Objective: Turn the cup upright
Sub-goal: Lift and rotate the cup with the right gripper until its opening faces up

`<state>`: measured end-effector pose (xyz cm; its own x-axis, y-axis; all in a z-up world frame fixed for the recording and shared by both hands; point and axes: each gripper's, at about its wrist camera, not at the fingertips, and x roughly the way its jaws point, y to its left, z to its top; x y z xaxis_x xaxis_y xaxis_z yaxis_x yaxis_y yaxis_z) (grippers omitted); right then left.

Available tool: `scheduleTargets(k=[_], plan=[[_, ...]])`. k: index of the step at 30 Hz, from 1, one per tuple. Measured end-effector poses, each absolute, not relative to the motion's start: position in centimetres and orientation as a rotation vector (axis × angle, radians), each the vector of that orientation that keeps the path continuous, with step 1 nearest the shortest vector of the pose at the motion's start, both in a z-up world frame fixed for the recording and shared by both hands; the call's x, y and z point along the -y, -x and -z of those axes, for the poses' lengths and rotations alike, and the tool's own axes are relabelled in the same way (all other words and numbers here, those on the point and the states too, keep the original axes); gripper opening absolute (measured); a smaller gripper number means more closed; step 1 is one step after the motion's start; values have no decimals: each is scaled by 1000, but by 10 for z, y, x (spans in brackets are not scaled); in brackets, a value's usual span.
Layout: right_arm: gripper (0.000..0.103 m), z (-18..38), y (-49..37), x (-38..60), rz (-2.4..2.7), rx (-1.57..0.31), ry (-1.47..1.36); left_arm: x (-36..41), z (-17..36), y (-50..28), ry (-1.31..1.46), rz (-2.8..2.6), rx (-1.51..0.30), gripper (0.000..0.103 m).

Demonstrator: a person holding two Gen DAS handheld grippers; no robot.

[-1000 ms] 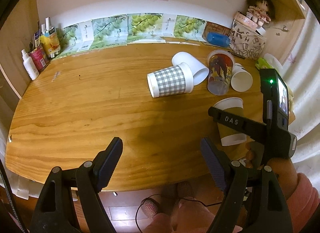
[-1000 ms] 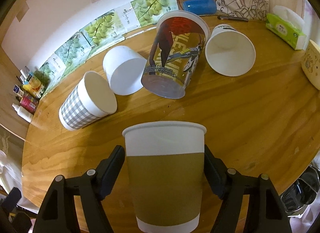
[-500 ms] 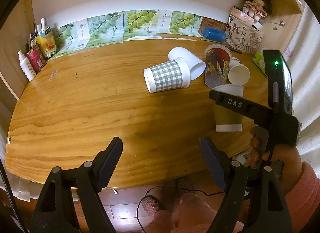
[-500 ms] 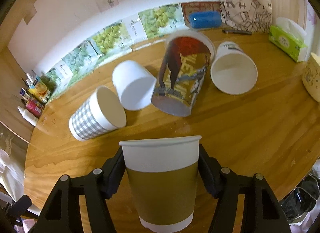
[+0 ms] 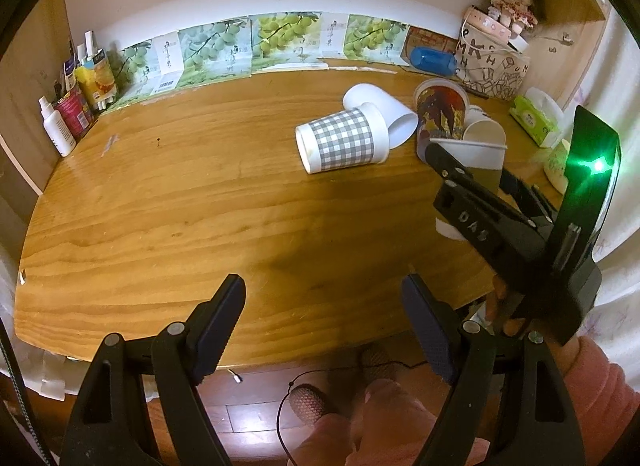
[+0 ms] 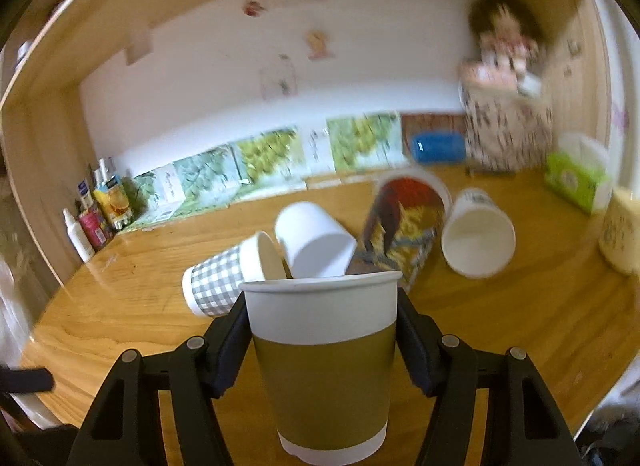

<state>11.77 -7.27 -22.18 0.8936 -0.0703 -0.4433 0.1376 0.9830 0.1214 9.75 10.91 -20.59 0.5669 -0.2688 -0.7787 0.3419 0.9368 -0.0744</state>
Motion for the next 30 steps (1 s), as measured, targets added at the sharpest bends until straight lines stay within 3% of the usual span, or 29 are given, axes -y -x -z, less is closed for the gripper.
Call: scheduleTargets(k=[6,30], plan=[[67,232,-123,56,112,-392,-41,-110,210,-93,-128,353,-916,83],[67,246,-117,67,193,-336,-95,-113,216,-85,-174,353,-929,83]])
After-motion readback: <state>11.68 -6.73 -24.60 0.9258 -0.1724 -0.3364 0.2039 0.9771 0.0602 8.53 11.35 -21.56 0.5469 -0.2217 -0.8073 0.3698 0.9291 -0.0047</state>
